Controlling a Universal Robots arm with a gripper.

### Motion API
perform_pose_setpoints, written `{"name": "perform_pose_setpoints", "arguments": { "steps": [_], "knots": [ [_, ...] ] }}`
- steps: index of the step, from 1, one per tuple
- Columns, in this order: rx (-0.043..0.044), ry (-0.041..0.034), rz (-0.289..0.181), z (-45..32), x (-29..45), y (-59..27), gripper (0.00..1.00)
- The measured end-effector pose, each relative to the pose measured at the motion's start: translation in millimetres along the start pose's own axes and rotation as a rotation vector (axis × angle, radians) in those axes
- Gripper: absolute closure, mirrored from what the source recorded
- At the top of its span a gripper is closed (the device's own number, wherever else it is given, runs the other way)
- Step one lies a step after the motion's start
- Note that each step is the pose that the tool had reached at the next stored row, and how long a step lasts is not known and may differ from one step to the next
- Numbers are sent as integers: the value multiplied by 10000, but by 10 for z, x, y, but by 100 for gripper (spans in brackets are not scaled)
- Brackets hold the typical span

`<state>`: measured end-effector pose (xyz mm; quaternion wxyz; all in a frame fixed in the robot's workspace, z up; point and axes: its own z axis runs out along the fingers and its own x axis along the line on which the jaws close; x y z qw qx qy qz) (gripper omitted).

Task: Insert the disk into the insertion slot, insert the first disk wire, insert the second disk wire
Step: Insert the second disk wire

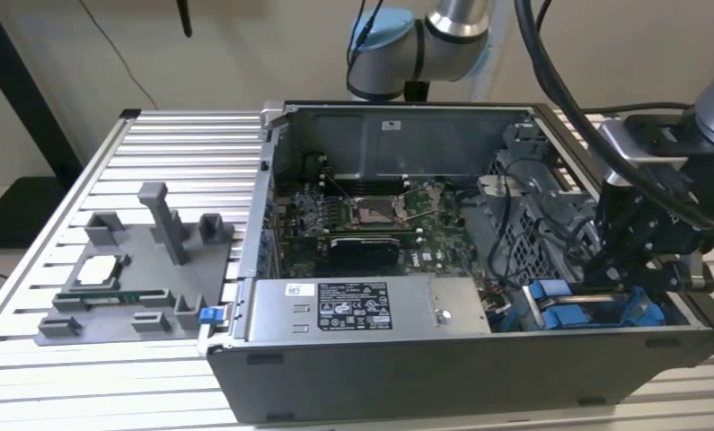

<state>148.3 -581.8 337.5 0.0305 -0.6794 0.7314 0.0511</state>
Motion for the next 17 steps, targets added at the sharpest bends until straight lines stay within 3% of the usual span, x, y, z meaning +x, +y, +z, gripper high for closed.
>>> {"name": "perform_pose_setpoints", "arguments": {
  "steps": [5,6,7,11,17],
  "knots": [
    [14,-7,-2,25,3,-1,100],
    [15,-14,-2,28,3,-2,0],
    [14,-39,-4,40,3,-2,0],
    [11,-17,-2,0,0,-1,0],
    [-9,-8,14,-204,-24,6,0]
  ]
}}
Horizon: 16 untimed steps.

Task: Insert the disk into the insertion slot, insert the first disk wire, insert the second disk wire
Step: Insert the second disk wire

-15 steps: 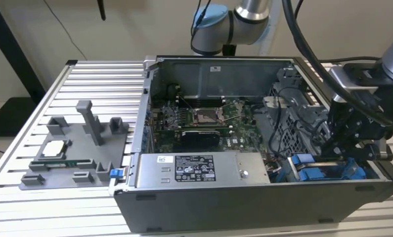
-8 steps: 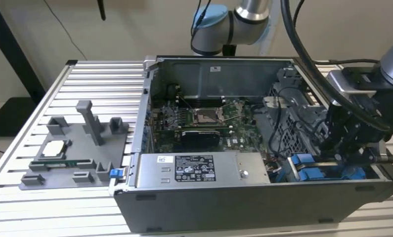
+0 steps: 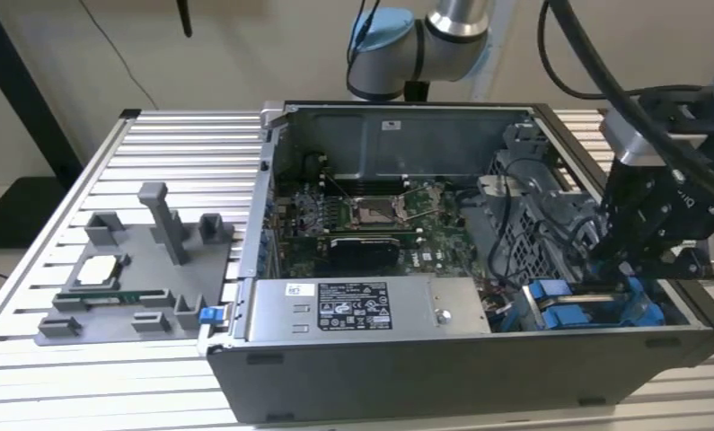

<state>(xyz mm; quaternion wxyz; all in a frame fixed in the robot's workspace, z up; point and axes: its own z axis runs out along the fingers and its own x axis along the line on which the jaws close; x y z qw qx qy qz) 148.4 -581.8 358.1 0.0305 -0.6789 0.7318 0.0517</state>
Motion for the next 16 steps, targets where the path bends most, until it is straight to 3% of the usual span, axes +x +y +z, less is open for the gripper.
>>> {"name": "perform_pose_setpoints", "arguments": {
  "steps": [9,12,16],
  "knots": [
    [-40,1,10,-334,-39,12,0],
    [-56,3,13,-394,-46,14,0],
    [-63,3,13,-400,-47,14,0]
  ]
}}
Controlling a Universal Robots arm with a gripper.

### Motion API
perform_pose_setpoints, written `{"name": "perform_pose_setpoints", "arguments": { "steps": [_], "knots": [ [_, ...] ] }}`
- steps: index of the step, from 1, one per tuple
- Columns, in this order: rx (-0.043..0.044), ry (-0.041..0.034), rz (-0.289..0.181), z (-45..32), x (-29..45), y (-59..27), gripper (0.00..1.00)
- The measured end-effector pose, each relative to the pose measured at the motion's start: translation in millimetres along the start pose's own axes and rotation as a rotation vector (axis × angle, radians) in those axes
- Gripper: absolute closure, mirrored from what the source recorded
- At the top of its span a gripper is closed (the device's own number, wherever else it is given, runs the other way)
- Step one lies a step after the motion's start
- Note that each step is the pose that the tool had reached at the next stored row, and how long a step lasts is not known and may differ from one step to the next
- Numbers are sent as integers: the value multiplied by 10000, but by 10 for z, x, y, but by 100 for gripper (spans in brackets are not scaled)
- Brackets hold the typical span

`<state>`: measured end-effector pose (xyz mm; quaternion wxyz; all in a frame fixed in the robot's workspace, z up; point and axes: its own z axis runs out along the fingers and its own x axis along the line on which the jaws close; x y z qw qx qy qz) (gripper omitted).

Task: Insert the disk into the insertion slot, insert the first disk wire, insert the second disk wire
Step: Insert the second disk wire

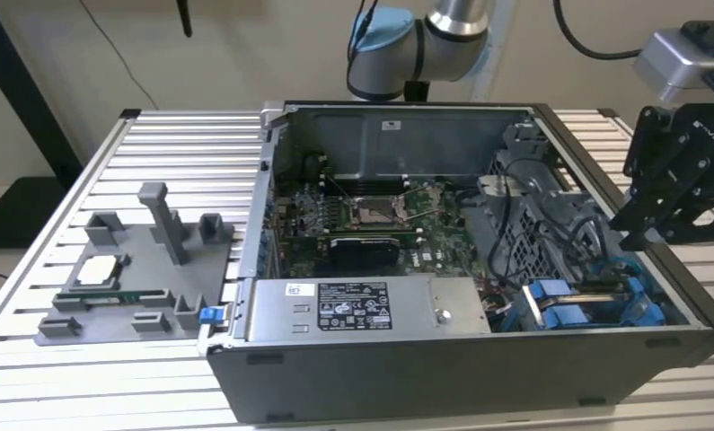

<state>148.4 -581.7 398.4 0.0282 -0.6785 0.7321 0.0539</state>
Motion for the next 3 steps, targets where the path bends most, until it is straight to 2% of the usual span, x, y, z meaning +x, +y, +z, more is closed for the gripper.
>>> {"name": "perform_pose_setpoints", "arguments": {
  "steps": [3],
  "knots": [
    [-1,0,0,0,0,0,0]
  ]
}}
